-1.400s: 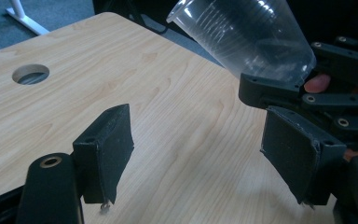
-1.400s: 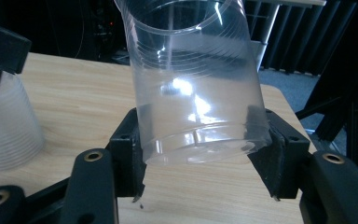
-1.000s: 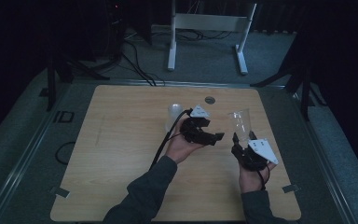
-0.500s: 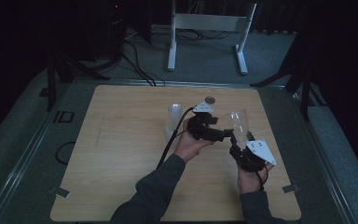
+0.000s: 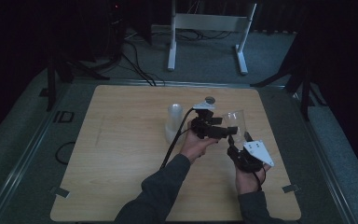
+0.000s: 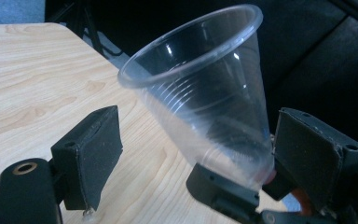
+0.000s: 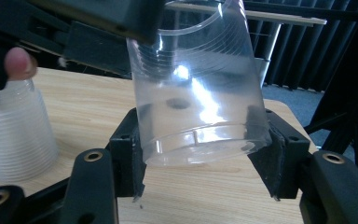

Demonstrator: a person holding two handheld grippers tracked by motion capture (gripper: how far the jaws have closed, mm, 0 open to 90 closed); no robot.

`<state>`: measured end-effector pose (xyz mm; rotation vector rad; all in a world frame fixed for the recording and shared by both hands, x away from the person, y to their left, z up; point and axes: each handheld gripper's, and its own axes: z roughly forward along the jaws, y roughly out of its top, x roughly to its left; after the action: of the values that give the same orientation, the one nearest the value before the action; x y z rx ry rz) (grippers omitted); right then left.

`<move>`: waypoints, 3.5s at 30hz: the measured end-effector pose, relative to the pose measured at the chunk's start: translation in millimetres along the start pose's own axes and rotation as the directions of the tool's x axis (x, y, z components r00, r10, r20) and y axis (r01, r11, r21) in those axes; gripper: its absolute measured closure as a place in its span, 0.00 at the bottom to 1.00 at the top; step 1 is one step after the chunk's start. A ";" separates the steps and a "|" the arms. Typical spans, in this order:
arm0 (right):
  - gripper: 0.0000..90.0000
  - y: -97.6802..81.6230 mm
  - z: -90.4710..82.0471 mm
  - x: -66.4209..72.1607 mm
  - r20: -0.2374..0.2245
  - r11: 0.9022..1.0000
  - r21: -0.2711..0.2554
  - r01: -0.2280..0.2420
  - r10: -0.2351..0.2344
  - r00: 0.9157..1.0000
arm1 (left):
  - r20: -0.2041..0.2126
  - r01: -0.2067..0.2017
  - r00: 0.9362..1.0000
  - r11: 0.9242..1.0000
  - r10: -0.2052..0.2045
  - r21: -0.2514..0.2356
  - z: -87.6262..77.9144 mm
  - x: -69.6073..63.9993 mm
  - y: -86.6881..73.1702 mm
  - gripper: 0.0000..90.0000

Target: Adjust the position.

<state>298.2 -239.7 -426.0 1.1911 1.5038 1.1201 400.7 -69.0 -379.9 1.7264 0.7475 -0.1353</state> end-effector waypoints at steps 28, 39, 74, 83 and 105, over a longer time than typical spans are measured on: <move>0.46 -0.7 -0.2 3.5 -0.030 1.000 -0.004 0.005 -0.005 1.000 | 0.071 0.146 0.988 0.984 -0.139 -0.098 14.3 6.5 2.2 0.27; 0.45 0.5 2.4 1.8 -0.057 1.000 0.003 0.013 -0.013 0.998 | 0.057 0.109 0.993 0.985 -0.102 -0.137 10.7 3.7 -0.6 0.32; 0.45 3.2 13.1 -6.5 -0.186 0.993 0.108 -0.039 0.058 0.981 | -0.143 -0.179 0.976 0.980 0.166 -0.081 14.8 -20.7 -6.1 0.31; 0.45 2.1 12.8 -6.3 -0.183 0.995 0.092 -0.041 0.057 0.981 | -0.097 -0.113 0.990 0.987 0.101 -0.118 13.4 -17.8 -4.4 0.29; 0.36 0.1 14.3 -6.4 -0.215 0.993 0.113 -0.028 0.052 0.975 | -0.117 -0.147 0.984 0.982 0.134 -0.117 13.3 -19.2 -6.3 0.32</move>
<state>313.0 -244.2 -428.1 1.2083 1.7329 1.2415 386.0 -88.2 -380.3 1.6703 0.6950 0.1014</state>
